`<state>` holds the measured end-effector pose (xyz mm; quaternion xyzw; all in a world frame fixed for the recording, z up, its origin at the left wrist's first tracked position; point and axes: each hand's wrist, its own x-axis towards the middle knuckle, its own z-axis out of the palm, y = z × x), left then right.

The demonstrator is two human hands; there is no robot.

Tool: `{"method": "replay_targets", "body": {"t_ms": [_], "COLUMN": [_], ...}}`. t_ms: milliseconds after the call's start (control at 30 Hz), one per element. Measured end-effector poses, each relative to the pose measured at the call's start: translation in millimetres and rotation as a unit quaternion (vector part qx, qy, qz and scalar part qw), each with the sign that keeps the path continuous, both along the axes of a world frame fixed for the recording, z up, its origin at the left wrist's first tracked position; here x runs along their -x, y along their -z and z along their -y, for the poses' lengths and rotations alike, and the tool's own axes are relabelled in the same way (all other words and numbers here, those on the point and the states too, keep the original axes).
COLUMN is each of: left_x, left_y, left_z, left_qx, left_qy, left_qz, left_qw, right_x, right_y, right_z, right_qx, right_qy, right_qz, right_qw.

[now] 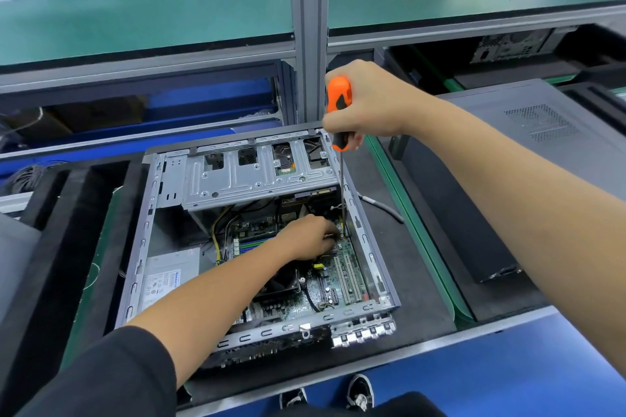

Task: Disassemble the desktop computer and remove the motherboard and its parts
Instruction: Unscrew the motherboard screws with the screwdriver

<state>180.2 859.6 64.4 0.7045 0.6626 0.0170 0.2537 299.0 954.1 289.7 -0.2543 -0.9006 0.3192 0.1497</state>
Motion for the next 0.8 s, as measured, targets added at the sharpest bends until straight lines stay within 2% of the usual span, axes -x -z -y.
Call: {"method": "replay_targets", "body": {"t_ms": [200,467,800], "left_x": [-8.5,-11.5,-17.8], "left_y": [1.1,2.9,7.6], "left_z": [-4.8,-11.7,-16.5], "left_qx": [-0.044,-0.021,-0.028], "left_qy": [-0.028,-0.041,-0.066], "left_qz": [-0.01,0.002,-0.004], "left_qw": [0.999,0.999,0.997], "right_x": [-1.4,-3.4,-5.5], "right_y": [-0.7,-1.1,2.1], "right_z": [0.3,3.1,2.0], "right_qx": [0.016,-0.033,-0.024], "right_qy": [-0.002,0.01,0.012], "right_qz": [-0.015,-0.002,-0.009], "right_qw": [1.0,0.999,1.0]}}
